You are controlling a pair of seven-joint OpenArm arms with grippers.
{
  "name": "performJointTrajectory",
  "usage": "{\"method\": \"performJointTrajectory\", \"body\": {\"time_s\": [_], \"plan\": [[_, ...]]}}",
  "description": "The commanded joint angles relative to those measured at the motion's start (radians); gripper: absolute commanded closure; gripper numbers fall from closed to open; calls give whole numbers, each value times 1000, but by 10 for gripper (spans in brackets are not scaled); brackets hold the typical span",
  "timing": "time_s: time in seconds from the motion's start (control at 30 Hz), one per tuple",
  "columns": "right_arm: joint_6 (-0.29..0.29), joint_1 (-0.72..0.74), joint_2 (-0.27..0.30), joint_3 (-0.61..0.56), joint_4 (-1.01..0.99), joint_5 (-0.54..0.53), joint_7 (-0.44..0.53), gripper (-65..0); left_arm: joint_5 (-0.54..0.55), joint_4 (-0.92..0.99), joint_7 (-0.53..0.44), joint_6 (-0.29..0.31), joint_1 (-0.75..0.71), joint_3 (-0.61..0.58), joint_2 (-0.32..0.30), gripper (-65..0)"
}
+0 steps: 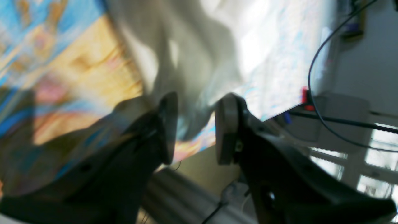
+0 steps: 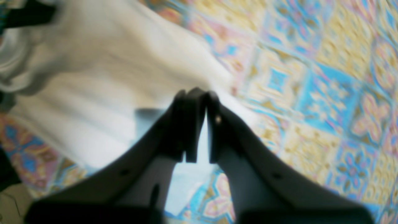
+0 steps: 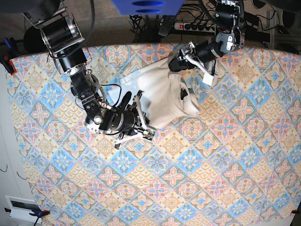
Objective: Fold the T-shirt properly
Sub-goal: 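Pull the bundle edge with the left gripper and reposition the right gripper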
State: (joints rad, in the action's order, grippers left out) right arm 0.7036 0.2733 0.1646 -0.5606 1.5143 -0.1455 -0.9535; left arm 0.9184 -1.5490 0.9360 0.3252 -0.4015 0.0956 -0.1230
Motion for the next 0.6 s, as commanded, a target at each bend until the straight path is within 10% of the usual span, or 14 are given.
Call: {"method": "performJointTrajectory", "body": {"time_s": [0.0, 0.2, 0.57], "plan": [[-5, 40, 6, -2, 18, 1, 12, -108, 20, -21, -7, 9, -9, 0, -5, -209], [-5, 90, 6, -71, 9, 1, 11, -269, 20, -48, 1, 9, -35, 20, -27, -216], [-5, 163, -32, -246, -31, -1, 12, -270, 11, -54, 1, 9, -58, 19, -54, -209]]}}
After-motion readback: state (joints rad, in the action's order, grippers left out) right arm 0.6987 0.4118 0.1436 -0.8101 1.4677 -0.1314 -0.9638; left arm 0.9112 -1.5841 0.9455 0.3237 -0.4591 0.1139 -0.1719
